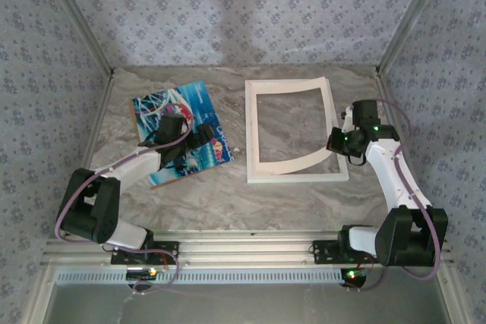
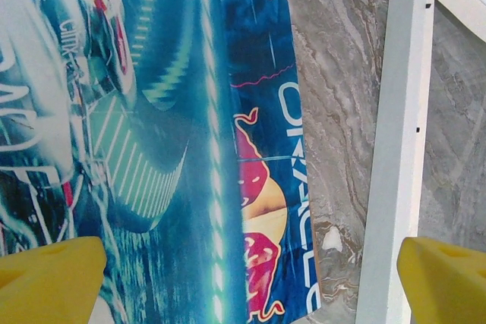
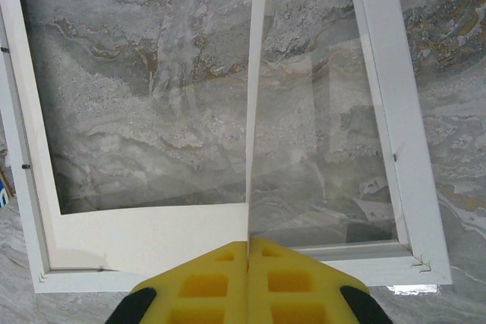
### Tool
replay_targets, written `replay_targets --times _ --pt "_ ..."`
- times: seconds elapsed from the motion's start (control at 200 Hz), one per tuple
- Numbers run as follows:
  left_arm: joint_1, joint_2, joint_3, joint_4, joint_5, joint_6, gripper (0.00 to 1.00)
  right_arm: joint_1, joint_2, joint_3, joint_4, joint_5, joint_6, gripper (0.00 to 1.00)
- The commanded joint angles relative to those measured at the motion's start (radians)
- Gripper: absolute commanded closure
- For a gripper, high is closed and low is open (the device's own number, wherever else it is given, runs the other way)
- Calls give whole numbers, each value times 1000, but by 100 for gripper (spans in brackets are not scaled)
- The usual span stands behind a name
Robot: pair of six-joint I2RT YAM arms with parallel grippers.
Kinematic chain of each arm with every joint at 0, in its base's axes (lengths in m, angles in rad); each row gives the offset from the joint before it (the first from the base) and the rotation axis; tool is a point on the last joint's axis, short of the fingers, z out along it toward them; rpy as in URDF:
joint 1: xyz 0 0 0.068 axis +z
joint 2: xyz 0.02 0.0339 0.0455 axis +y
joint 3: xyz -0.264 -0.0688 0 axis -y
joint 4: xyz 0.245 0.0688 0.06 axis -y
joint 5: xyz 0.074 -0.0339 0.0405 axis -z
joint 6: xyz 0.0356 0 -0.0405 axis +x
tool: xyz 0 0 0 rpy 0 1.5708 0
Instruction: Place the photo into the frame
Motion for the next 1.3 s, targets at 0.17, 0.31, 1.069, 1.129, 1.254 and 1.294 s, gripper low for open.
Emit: replay_targets --times 0.17,0.31,1.069,1.129,1.254,1.294 --pt "-9 8 24 21 8 -1 1 11 8 -5 -10 31 10 70" --pt "-9 11 26 19 8 1 1 14 10 -8 -16 77 15 39" --pt "-9 12 13 25 4 0 1 39 41 23 25 202 57 0" --pt "-9 7 8 25 2 0 1 64 49 8 86 142 82 0" --pt "-8 -10 -4 11 -13 7 1 170 96 -19 231 79 148 0" --pt "-7 -18 -8 3 -19 12 1 215 124 -14 266 83 164 0"
